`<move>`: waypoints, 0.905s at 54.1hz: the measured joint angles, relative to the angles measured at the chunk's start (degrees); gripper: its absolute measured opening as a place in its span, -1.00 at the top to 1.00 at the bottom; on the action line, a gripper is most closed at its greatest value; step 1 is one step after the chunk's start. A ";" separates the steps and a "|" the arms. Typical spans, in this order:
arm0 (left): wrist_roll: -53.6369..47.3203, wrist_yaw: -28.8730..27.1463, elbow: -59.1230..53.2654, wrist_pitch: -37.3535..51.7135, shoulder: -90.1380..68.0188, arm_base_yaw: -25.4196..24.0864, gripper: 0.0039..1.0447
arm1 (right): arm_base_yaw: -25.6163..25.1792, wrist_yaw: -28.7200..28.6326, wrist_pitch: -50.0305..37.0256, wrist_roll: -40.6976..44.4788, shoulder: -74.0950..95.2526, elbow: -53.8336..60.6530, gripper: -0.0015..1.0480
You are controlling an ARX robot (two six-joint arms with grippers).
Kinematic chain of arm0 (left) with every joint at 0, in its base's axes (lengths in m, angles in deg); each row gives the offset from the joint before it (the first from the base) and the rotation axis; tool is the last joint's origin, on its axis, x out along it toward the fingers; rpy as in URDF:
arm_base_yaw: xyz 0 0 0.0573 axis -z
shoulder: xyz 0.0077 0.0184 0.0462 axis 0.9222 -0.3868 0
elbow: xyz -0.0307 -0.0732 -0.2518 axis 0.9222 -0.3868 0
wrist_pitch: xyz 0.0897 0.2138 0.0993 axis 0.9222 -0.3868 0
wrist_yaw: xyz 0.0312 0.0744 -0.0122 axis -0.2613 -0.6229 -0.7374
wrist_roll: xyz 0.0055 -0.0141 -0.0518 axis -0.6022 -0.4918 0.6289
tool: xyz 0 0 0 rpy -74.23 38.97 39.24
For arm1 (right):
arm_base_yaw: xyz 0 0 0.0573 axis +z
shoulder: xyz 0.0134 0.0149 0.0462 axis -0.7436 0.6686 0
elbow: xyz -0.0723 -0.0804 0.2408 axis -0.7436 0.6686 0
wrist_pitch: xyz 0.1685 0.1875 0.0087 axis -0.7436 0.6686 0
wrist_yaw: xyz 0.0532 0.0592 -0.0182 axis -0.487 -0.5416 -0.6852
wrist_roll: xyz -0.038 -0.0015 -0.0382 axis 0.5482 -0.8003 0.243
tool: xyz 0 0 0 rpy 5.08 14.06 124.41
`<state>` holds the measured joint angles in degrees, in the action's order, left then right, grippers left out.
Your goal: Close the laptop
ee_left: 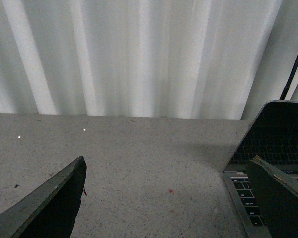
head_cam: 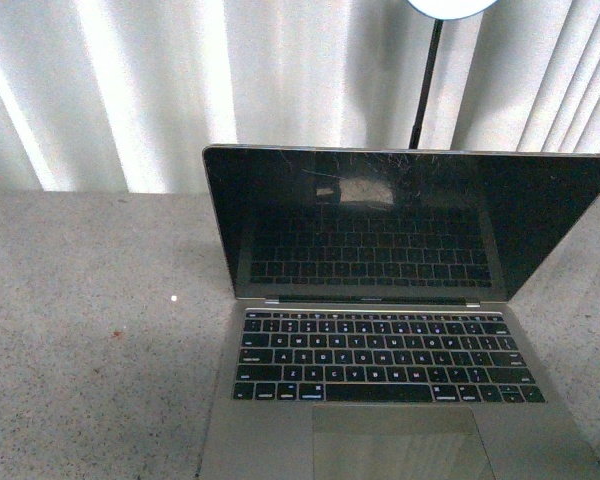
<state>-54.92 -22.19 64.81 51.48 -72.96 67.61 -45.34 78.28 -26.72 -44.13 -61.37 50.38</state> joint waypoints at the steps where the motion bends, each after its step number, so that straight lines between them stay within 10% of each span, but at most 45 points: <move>1: 0.92 -1.01 0.13 -0.76 -0.46 0.28 -0.87 | 0.70 2.19 2.03 -1.03 2.08 -1.11 -0.86; 7: 13.84 -3.56 2.23 -0.02 -10.10 1.05 -0.87 | -0.48 0.04 -0.92 0.37 12.41 -3.65 -0.86; 20: 13.90 15.50 18.53 39.47 -53.75 3.41 -0.87 | -10.78 -20.52 -18.78 23.28 44.87 -19.56 -0.86; 28: 5.60 19.04 32.55 38.73 -69.66 11.69 -0.87 | -10.47 -27.08 -19.50 37.11 58.58 -31.34 -0.86; 40: -9.31 9.86 54.82 27.65 -88.41 18.10 -0.87 | -8.72 -29.88 -18.60 46.21 74.77 -47.39 -0.84; 49: -15.50 5.73 62.03 22.29 -95.43 19.30 -0.68 | -6.62 -32.26 -15.82 49.11 78.53 -49.90 -0.35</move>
<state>-70.41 -16.47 126.84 73.77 -168.38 86.90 -51.96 46.02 -42.54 4.99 17.16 0.48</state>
